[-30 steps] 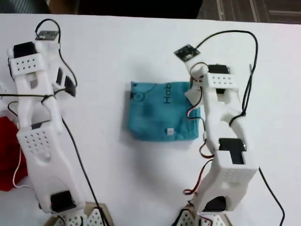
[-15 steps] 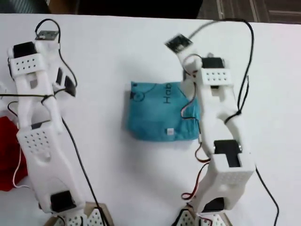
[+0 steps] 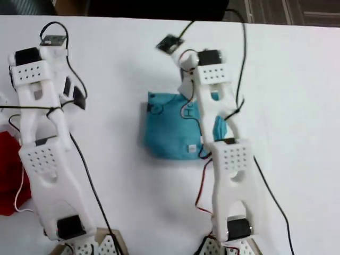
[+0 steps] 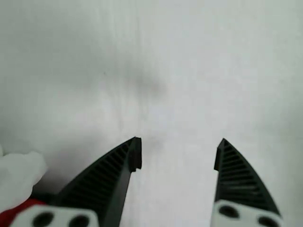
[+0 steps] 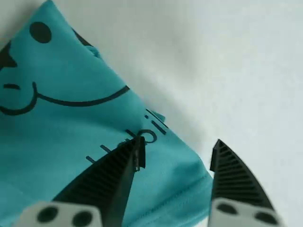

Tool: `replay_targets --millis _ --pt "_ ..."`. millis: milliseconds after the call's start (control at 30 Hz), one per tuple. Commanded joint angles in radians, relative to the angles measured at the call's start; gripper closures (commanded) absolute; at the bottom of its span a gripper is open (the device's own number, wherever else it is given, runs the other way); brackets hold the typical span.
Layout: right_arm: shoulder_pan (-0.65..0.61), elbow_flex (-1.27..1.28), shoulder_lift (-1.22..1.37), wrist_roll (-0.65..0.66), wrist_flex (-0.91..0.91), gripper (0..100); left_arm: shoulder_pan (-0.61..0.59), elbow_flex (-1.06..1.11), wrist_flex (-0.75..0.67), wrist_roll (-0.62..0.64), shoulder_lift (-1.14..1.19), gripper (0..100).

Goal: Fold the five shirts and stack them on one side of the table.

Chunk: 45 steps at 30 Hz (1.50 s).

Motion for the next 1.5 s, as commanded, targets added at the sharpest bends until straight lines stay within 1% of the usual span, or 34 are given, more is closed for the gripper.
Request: replay_targets --millis 0,133,200,300,400,600,733,800,833,933,967,1000,1033,1100,1167,1233,1367,1467 --pt "-0.025 -0.155 0.091 0.121 0.070 75.8 -0.012 -0.004 0.011 -0.003 -0.071 73" --pt "-0.019 -0.164 0.148 0.236 0.079 75.7 -0.012 -0.004 0.011 -0.003 -0.071 73" --pt "-0.018 -0.161 0.154 0.262 0.087 75.6 -0.012 -0.004 0.011 -0.003 -0.071 73" --pt "-0.021 -0.149 0.148 0.269 0.099 75.5 -0.012 -0.004 0.011 -0.003 -0.071 73" --pt "-0.024 -0.077 0.142 0.270 0.101 75.4 -0.012 -0.004 0.011 -0.006 -0.071 73" --pt "-0.010 0.048 0.122 0.278 0.101 67.5 -0.008 -0.004 0.011 -0.006 -0.071 73" --pt "0.007 0.052 0.122 0.278 0.101 67.7 -0.006 -0.004 0.011 -0.003 -0.071 73" --pt "0.013 0.052 0.120 0.285 0.101 71.0 -0.006 -0.004 0.011 -0.003 -0.071 73" --pt "0.019 0.052 0.120 0.292 0.101 75.5 -0.006 -0.004 0.011 -0.003 -0.071 73" --pt "0.041 0.052 0.120 0.290 0.101 97.4 -0.008 -0.004 0.012 -0.005 -0.071 73" --pt "0.053 0.052 0.120 0.285 0.101 98.9 -0.008 -0.004 0.012 -0.005 -0.071 73" --pt "0.067 0.052 0.120 0.284 0.101 95.7 -0.008 -0.004 0.012 -0.005 -0.071 73" --pt "0.087 0.052 0.117 0.284 0.101 95.4 -0.008 -0.004 0.012 -0.005 -0.071 73" --pt "0.128 0.051 0.114 0.284 0.101 98.3 -0.008 -0.004 0.012 -0.003 -0.071 73" --pt "0.173 0.051 0.114 0.282 0.101 97.8 -0.006 -0.004 0.012 -0.003 -0.071 73" --pt "0.216 0.051 0.114 0.247 0.101 97.8 -0.006 -0.004 0.012 -0.003 -0.071 73" --pt "0.288 0.043 0.111 0.106 0.101 97.8 -0.006 -0.004 0.009 -0.003 -0.071 73" --pt "0.341 0.075 0.082 -0.031 0.102 97.8 -0.006 -0.004 0.009 -0.003 -0.071 73"
